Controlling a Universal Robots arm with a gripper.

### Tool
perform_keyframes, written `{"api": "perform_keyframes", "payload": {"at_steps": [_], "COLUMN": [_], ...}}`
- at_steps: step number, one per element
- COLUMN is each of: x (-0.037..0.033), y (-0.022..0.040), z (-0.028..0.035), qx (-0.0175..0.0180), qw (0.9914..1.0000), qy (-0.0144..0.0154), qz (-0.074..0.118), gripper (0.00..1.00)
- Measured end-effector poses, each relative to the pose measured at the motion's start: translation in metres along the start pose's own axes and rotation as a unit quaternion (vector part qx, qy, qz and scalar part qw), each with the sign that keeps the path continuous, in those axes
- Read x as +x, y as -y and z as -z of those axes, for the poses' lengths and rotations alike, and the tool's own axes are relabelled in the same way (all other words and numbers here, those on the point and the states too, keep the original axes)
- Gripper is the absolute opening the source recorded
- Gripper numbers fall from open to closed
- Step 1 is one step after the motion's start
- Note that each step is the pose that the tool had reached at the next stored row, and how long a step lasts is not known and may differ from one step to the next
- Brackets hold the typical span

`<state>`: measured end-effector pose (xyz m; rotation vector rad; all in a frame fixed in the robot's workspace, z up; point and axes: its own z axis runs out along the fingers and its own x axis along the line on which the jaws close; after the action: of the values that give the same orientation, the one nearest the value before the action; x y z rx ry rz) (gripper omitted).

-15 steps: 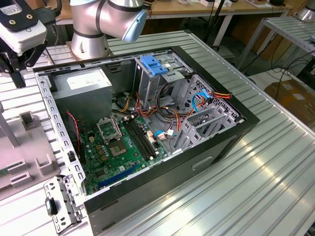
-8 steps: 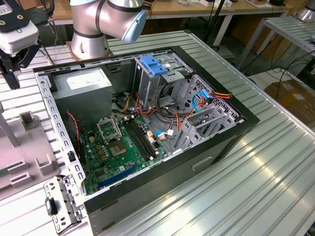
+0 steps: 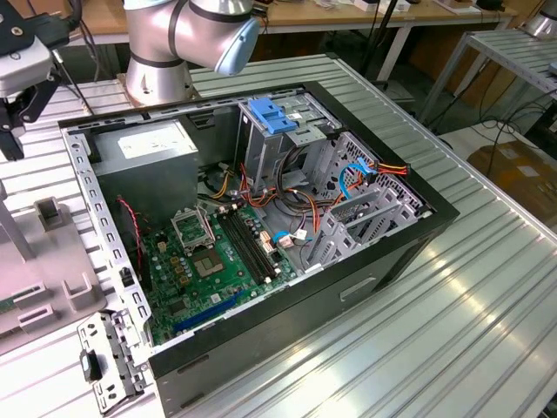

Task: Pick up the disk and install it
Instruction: 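Reach for the disk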

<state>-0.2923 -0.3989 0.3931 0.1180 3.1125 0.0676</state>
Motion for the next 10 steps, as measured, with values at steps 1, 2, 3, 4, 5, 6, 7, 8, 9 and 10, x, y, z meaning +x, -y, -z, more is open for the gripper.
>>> {"api": "perform_keyframes", "payload": {"at_steps": [1, 2, 3, 4, 5, 6, 7, 8, 9, 10], "x": [0.0009, 0.0021, 0.0029, 0.0041, 0.0051, 0.0059, 0.0069, 0.0077, 0.0091, 0.0101], "y": [0.0001, 0.0001, 0.0002, 0.0003, 0.0004, 0.0004, 0.0005, 0.0006, 0.0007, 0.0008], "z": [0.0000, 0.0000, 0.0000, 0.0001, 0.0001, 0.0001, 0.0002, 0.0002, 0.0002, 0.0002], "qx": [0.0000, 0.0000, 0.0000, 0.0000, 0.0000, 0.0000, 0.0000, 0.0000, 0.0000, 0.0000], "qw": [1.00000, 1.00000, 1.00000, 1.00000, 1.00000, 1.00000, 1.00000, 1.00000, 1.00000, 1.00000], "qy": [0.0000, 0.0000, 0.0000, 0.0000, 0.0000, 0.0000, 0.0000, 0.0000, 0.0000, 0.0000], "qz": [0.000, 0.000, 0.000, 0.000, 0.000, 0.000, 0.000, 0.000, 0.000, 0.000], "gripper": [0.11, 0.11, 0.11, 0.11, 0.11, 0.11, 0.11, 0.11, 0.11, 0.11]}}
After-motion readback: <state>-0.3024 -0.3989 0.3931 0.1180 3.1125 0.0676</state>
